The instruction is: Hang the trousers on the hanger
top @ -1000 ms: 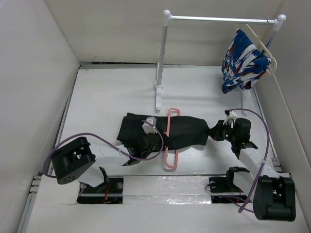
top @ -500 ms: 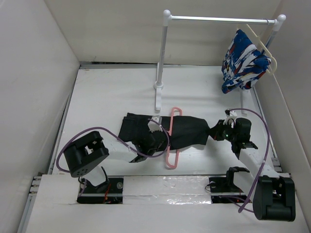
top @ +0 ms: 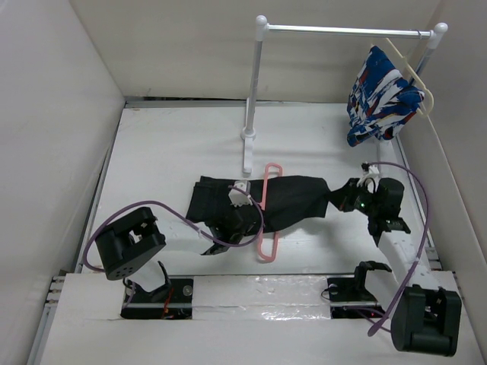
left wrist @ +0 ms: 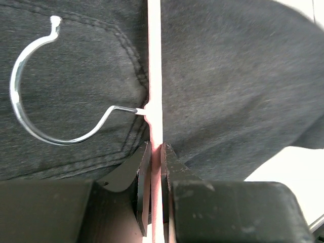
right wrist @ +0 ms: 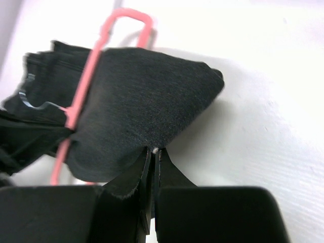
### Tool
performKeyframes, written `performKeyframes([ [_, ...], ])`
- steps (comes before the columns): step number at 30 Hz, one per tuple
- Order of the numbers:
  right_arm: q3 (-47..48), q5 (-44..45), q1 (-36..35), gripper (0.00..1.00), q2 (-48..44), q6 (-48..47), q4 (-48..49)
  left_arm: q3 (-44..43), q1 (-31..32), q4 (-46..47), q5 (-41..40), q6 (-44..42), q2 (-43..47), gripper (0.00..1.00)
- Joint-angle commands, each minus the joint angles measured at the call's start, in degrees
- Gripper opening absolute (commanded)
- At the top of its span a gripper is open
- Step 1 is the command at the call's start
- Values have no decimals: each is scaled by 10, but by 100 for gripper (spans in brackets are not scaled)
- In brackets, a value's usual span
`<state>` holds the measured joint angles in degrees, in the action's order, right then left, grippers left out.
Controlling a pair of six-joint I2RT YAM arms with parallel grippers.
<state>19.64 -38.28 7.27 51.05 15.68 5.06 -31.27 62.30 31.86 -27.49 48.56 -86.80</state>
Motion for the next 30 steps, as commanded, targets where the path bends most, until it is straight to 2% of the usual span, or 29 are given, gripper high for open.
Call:
performKeyframes([
  [1, 80, -5, 17, 0, -32, 25, 45, 1, -4, -44, -41, -14, -4, 0],
  [6, 156, 0, 27, 0, -61, 25, 2, -34, -4, -91, -62, -21, -12, 0],
  [10, 176, -15, 43, 0, -60, 1, -40, -42, -4, -123, -87, -28, -7, 0],
  [17, 96, -50, 107, 0, -69, -23, -49, -32, -33, -139, -112, -29, 1, 0],
  [21, 52, -37, 113, 0, -95, -36, -69, -29, -57, -134, -111, -34, 11, 0],
  [27, 5, -5, 113, 0, -58, -58, -55, -23, -57, -124, -105, -33, 51, 0],
  [30, 11, -14, 113, 0, -25, -61, -29, -8, -17, -95, -92, -29, 74, 0],
])
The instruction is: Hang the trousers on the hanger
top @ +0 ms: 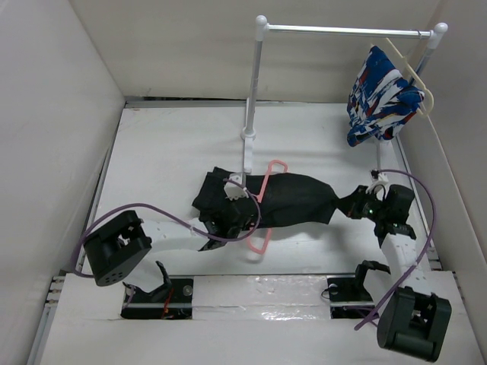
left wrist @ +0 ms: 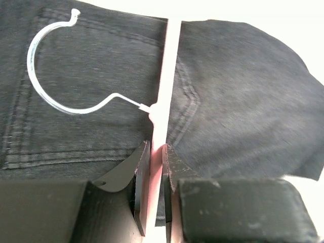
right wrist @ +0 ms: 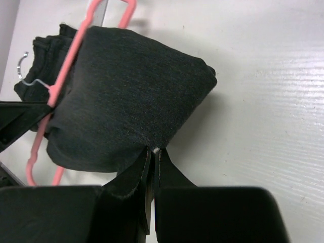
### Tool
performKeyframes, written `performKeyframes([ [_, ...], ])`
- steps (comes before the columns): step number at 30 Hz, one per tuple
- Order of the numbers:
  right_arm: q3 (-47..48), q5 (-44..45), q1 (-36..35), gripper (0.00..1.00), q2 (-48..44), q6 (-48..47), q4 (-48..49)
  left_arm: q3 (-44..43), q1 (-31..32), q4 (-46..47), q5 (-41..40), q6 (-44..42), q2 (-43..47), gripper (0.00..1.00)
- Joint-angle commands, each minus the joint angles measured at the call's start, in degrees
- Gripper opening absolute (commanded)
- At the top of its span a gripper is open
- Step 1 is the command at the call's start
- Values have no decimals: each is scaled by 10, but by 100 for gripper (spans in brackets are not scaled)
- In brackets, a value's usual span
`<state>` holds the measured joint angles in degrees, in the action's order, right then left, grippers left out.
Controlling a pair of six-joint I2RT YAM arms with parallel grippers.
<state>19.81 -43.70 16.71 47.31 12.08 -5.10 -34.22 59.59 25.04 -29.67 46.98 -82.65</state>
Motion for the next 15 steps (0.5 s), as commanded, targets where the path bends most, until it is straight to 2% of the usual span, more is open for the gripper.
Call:
performKeyframes([
  [1, 15, 45, 18, 0, 18, -25, 76, 20, 22, -24, -68, -8, 35, 0],
  [3, 27, 48, 13, 0, 23, -32, 68, 12, 47, -21, -76, 5, 36, 0],
  [6, 51, 63, -5, 27, 8, -45, 42, -3, 89, -22, -103, 12, 36, 0],
  [7, 60, 71, -11, 44, 4, -50, 24, -8, 104, -27, -115, 16, 38, 0],
  [10, 86, 73, -34, 61, -22, -58, -11, -27, 122, -51, -158, 23, 45, 0],
  [13, 105, 90, -82, 64, -74, -51, -46, -47, 146, -75, -205, 28, 53, 0],
  [15, 110, 99, -120, 61, -103, -31, -67, -64, 160, -78, -224, 27, 57, 0],
])
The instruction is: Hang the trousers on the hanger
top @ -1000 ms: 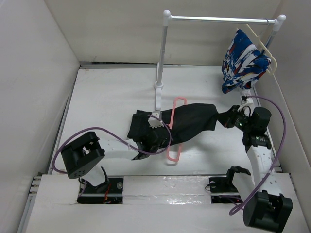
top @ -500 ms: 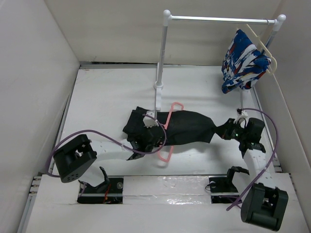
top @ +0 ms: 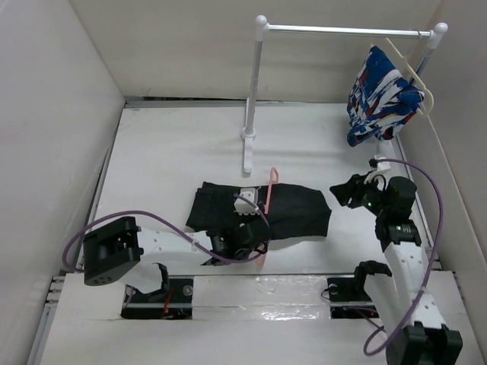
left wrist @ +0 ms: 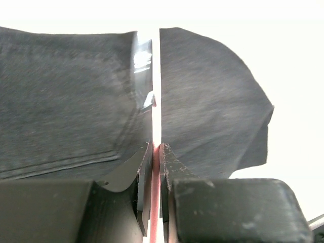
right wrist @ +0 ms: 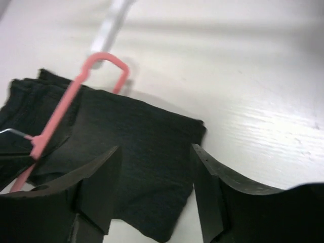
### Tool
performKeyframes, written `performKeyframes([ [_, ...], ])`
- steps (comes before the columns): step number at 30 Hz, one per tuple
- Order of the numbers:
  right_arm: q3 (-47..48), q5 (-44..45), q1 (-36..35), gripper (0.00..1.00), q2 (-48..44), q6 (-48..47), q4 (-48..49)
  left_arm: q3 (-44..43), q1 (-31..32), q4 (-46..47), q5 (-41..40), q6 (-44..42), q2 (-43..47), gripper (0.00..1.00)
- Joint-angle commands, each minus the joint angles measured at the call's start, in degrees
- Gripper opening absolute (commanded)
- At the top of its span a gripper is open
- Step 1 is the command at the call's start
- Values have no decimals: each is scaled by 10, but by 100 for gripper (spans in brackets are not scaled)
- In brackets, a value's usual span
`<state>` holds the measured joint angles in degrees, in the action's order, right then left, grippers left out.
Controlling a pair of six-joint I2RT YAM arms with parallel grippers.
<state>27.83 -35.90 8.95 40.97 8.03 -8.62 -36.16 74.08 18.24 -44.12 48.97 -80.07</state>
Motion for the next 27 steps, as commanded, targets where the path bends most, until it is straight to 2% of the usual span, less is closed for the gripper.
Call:
performKeyframes([
  [1, 26, 25, -66, 41, -54, 20, -33, -50, 15, -9, -84, 5, 34, 0],
  [3, -5, 41, -144, 11, -101, 73, -19, -60, 31, 3, -92, -2, 40, 0],
  [4, -20, 49, -173, 0, -118, 96, -9, -62, 31, 9, -93, -2, 42, 0],
  [5, -36, 75, -230, 0, -135, 142, 14, -63, 36, 18, -94, -5, 44, 0],
  [7, -75, 100, -290, 0, -174, 188, 52, -60, 36, 40, -95, -5, 41, 0],
  [8, -83, 134, -351, 4, -179, 223, 79, -60, 36, 46, -99, -5, 34, 0],
  [9, -88, 152, -383, 12, -173, 237, 100, -63, 36, 51, -101, -1, 29, 0],
  [10, -97, 191, -414, 34, -164, 247, 115, -64, 36, 51, -103, 2, 26, 0],
  [13, -115, 253, -542, 56, -101, 290, 198, -58, 36, 70, -109, 16, 17, 0],
  [16, -121, 340, -650, 59, -27, 314, 260, -52, 36, 79, -115, 34, 13, 0],
  [19, -115, 410, -700, 59, 16, 328, 293, -44, 36, 83, -113, 43, 21, 0],
  [24, -118, 395, -711, 62, 65, 333, 374, -27, 36, 93, -106, 50, 33, 0],
  [27, -116, 402, -716, 70, 86, 333, 379, -12, 36, 106, -98, 58, 41, 0],
])
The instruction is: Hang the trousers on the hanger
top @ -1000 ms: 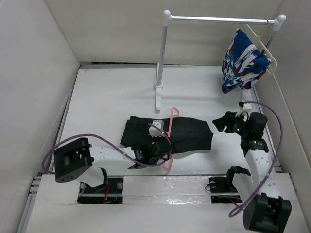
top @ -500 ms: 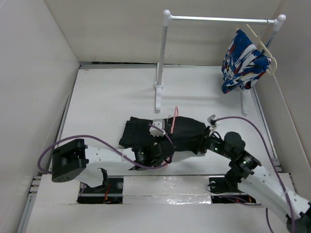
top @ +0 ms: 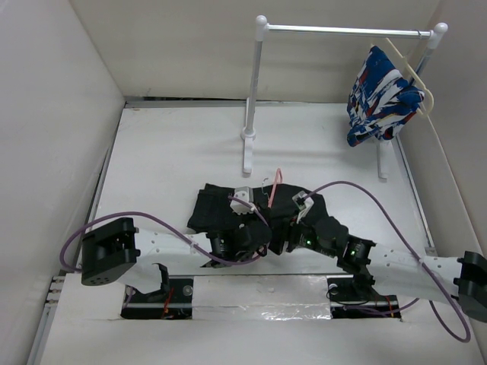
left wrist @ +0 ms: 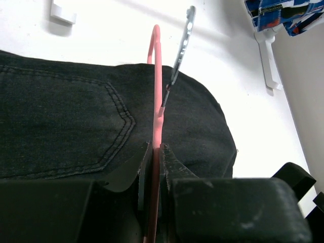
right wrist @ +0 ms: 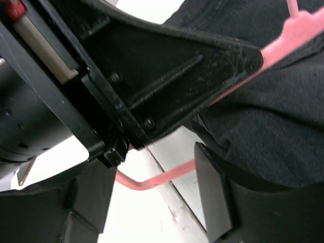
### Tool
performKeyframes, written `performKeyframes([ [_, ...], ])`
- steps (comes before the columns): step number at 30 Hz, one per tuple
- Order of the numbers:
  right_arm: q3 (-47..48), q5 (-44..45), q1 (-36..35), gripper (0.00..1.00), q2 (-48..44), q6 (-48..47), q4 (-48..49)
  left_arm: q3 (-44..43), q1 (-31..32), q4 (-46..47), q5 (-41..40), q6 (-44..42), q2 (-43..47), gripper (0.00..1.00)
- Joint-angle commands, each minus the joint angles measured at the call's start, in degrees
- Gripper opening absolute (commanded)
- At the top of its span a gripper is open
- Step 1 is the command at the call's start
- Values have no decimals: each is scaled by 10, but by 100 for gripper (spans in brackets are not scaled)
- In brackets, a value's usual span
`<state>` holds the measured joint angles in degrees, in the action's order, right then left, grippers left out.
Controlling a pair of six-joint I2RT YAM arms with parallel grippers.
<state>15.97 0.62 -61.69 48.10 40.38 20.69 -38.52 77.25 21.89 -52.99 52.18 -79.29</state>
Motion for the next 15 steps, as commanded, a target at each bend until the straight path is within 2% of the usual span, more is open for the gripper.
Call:
performKeyframes([
  [1, 3, 35, -16, 71, 22, 10, 91, 16, 4, 77, -5, 26, 36, 0],
  [7, 1, 22, -45, 73, 95, 16, 179, 24, 4, 78, -3, 34, 42, 0],
  [15, 13, 42, -85, 71, 114, 4, 184, 49, -7, 95, 30, 41, 56, 0],
])
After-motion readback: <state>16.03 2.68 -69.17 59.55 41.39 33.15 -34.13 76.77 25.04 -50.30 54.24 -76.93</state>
